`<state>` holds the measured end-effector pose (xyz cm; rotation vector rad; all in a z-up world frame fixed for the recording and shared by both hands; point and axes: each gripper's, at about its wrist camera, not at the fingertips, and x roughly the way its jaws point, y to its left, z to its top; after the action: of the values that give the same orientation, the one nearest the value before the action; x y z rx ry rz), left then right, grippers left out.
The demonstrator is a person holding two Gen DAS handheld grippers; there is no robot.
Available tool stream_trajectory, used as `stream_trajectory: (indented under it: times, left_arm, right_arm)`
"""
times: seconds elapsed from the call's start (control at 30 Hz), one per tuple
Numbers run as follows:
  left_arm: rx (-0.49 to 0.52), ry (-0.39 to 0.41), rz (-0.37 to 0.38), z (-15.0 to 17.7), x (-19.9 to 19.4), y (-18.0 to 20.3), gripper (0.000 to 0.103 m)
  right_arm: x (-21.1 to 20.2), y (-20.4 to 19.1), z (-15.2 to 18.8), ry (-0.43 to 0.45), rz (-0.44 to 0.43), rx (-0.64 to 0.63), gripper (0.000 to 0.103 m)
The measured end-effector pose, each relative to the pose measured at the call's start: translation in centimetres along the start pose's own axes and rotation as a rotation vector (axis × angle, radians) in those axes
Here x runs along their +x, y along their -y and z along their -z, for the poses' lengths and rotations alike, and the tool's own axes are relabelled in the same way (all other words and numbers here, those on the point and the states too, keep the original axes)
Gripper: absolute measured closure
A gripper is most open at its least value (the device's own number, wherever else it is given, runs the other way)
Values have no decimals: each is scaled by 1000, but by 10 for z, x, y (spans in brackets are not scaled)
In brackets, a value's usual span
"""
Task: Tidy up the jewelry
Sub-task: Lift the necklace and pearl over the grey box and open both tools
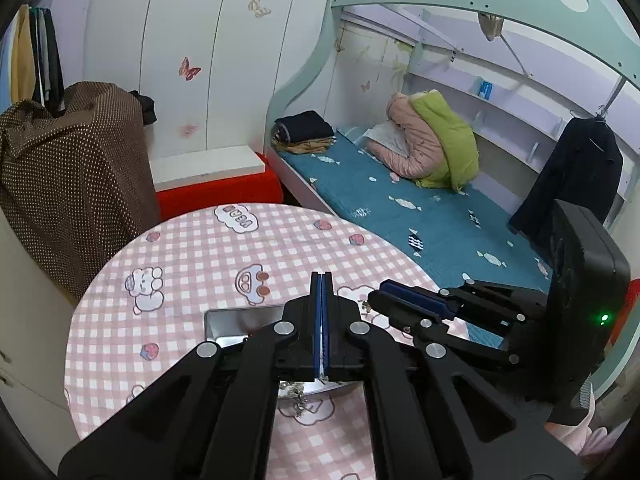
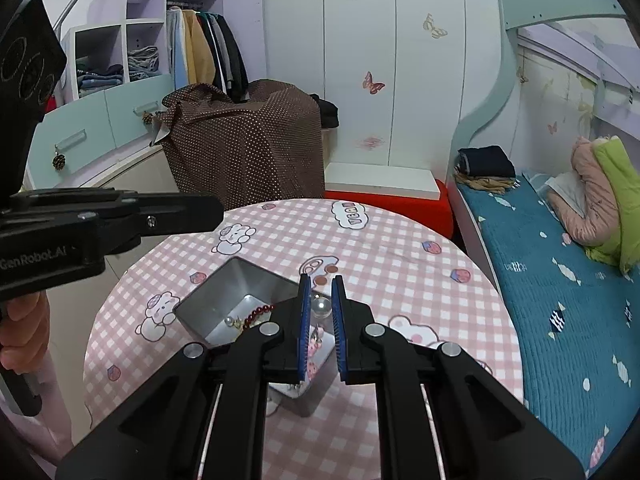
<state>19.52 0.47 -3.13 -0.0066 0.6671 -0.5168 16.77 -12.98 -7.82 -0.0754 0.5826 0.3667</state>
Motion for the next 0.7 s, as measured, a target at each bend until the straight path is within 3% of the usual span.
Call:
stream_trajectory:
  times: [0.17,0.23,0.37,0.4,0.47,0.53,0.7]
  left_arm:
    - [13,-36,6,15,8,-8,101]
    - [-8,-73,-7,24,17,-14,93]
    - [-57,-112,-20,35,26,-27,89]
    - [-61,-116,-20,38,27,-29,86]
    - [-60,-122,-26,47,23,-30,64]
    - [-51,-134,-13,60,18,-28,52]
    - [-32,-223,5,94,24,-17,50]
  right_arm:
    - [7,3,1,-10,-13,9,94]
    - [13,5,3,-30,-14,15,94]
    - [18,4,7,-51,-32,22,94]
    - [19,2,8,-53,-35,18,94]
    - [20,0,7,-56,-38,15,94]
    - [20,1,8,-58,-38,16,94]
    - [21,2,11,-68,-38,23,94]
